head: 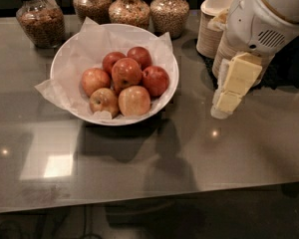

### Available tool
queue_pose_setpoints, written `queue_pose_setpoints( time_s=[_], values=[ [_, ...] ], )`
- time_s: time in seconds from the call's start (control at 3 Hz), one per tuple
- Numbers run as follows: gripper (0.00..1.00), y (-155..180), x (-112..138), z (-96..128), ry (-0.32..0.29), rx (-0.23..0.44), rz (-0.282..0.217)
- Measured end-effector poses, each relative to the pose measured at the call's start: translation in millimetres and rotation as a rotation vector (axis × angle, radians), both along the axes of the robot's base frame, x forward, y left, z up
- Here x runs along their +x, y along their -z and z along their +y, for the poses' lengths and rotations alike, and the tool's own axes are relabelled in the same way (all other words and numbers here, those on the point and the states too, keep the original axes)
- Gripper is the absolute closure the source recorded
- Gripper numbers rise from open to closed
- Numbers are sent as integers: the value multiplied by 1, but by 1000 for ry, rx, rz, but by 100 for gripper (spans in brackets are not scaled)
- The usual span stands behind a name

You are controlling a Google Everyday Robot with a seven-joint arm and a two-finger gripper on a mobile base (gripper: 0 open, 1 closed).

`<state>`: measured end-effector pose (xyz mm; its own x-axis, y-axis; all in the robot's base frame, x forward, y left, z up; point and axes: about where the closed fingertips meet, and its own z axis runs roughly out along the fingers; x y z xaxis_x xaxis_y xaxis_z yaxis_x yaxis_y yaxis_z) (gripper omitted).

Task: Pick apple from white bowl

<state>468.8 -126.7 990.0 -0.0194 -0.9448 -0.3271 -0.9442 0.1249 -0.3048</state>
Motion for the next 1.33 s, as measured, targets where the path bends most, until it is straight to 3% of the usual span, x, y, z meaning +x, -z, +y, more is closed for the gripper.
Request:
queue_pose_setpoints(
  time_s=[0.67, 1.0, 1.33],
  values=[
    [0, 2, 4, -2, 23, 20, -1],
    [0, 7, 24, 35, -5, 138, -10],
    [12, 1, 42, 86, -91, 238, -31]
  ],
)
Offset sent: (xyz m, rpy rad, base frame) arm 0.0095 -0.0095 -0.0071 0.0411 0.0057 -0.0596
